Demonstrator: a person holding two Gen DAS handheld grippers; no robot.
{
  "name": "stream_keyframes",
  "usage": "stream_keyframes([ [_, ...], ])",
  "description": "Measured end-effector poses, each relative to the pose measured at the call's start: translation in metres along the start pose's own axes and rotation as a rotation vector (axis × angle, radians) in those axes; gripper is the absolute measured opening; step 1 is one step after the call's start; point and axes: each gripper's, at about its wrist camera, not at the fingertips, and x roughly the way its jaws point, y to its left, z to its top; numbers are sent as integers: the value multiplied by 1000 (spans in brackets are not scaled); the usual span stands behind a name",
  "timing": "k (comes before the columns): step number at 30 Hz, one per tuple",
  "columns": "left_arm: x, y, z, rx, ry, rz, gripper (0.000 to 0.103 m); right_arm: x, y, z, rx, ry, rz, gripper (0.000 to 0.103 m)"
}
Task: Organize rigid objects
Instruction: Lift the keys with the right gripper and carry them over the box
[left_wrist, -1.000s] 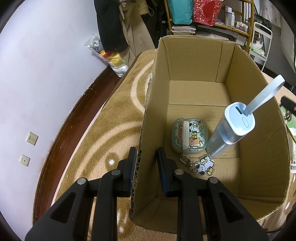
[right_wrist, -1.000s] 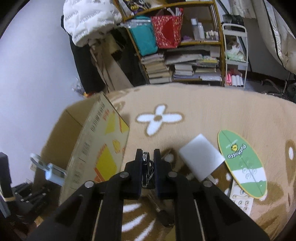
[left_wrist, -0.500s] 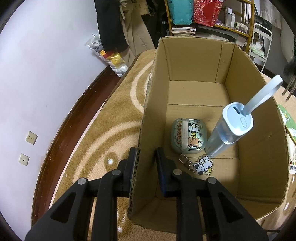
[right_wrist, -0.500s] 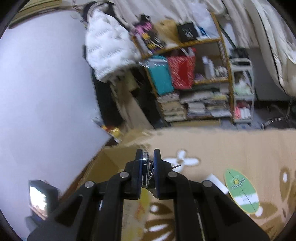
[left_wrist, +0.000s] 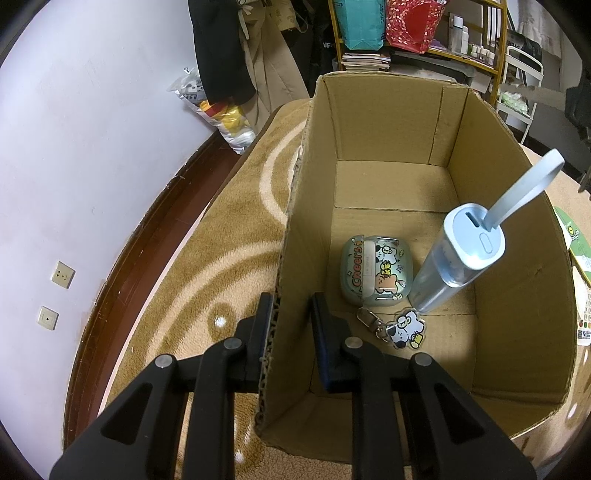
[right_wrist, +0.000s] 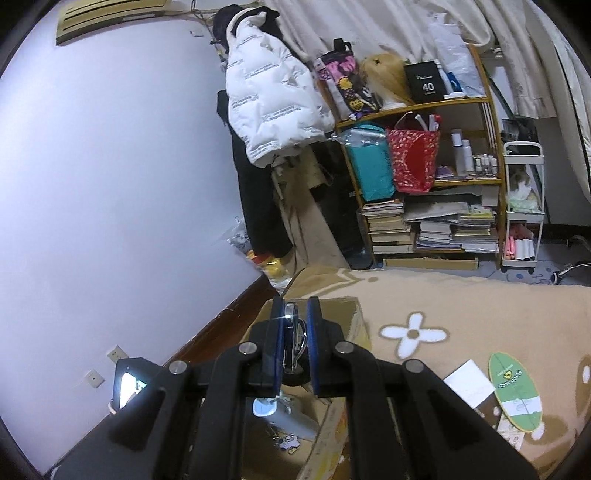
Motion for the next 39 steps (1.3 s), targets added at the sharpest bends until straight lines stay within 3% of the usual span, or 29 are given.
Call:
stream_keyframes([
  [16, 0, -1, 0, -3, 1, -2, 19, 16, 11, -17, -29, 64, 38, 12],
  [29, -1, -2, 2, -3, 3, -4, 19, 38, 8, -32, -43, 165, -28, 12],
  [36, -1, -1, 2, -3, 3, -4, 20, 57, -5, -48, -27, 272, -68, 12],
  [39, -1, -1, 2, -3, 3, -5, 20, 57, -9, -53, -35, 293, -79, 21],
])
